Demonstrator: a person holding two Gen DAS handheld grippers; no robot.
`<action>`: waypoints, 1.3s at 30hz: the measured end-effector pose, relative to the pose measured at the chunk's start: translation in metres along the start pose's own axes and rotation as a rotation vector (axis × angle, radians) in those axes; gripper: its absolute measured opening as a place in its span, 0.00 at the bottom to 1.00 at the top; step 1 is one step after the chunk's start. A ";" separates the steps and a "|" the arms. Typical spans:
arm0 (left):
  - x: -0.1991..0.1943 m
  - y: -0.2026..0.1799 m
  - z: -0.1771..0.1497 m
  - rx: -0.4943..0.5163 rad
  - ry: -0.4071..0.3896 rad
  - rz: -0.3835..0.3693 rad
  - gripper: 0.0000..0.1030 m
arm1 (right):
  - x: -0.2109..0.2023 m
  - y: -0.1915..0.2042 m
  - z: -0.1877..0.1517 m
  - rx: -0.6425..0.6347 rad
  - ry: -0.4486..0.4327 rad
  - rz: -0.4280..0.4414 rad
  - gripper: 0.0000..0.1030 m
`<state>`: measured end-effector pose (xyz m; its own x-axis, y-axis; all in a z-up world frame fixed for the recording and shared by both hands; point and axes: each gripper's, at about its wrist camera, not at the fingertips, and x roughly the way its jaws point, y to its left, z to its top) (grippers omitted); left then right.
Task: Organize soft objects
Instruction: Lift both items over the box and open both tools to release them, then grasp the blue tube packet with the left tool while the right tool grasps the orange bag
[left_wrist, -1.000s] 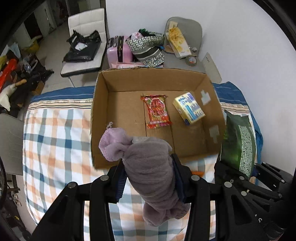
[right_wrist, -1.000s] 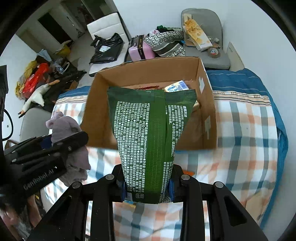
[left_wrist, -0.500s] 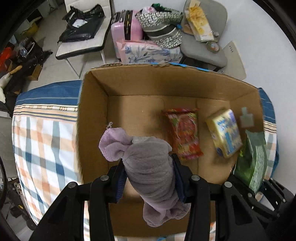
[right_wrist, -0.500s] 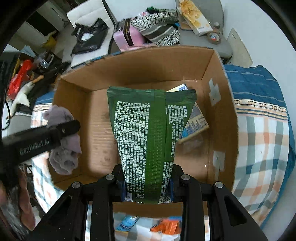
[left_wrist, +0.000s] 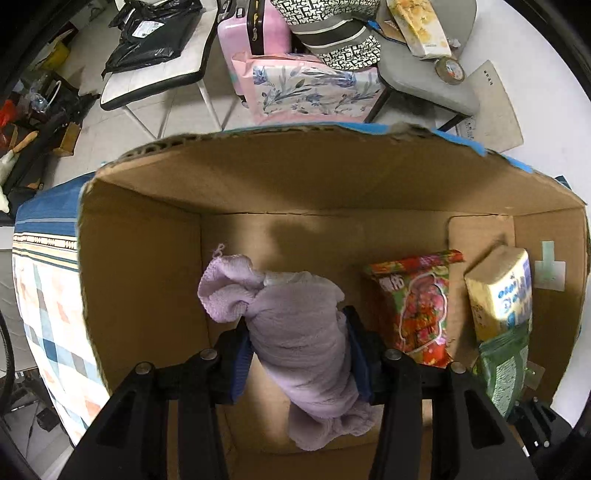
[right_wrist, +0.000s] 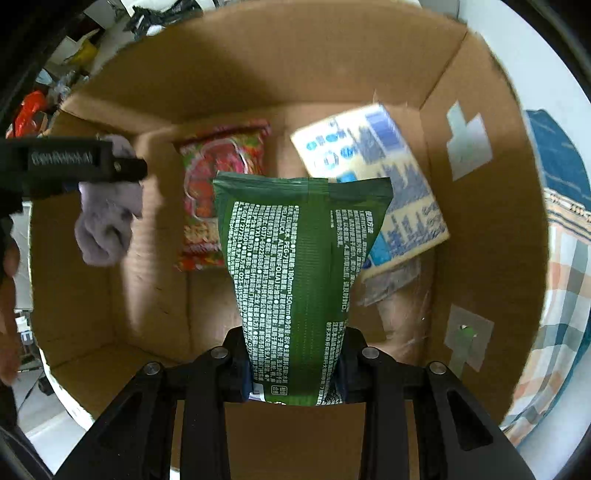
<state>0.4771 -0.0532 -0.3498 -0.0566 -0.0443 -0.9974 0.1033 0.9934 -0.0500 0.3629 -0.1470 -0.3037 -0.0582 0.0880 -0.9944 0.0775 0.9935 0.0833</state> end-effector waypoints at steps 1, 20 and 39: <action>0.002 0.000 0.001 0.001 0.007 0.002 0.43 | 0.004 -0.002 0.000 0.005 0.008 0.001 0.34; -0.024 -0.006 -0.012 -0.002 0.001 -0.053 0.91 | 0.010 -0.027 -0.002 0.028 0.020 0.004 0.82; -0.114 0.000 -0.135 0.003 -0.382 0.066 0.91 | -0.060 -0.005 -0.043 0.006 -0.203 -0.070 1.00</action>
<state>0.3500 -0.0334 -0.2291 0.3243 -0.0170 -0.9458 0.0975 0.9951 0.0156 0.3228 -0.1540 -0.2416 0.1380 0.0014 -0.9904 0.0860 0.9962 0.0134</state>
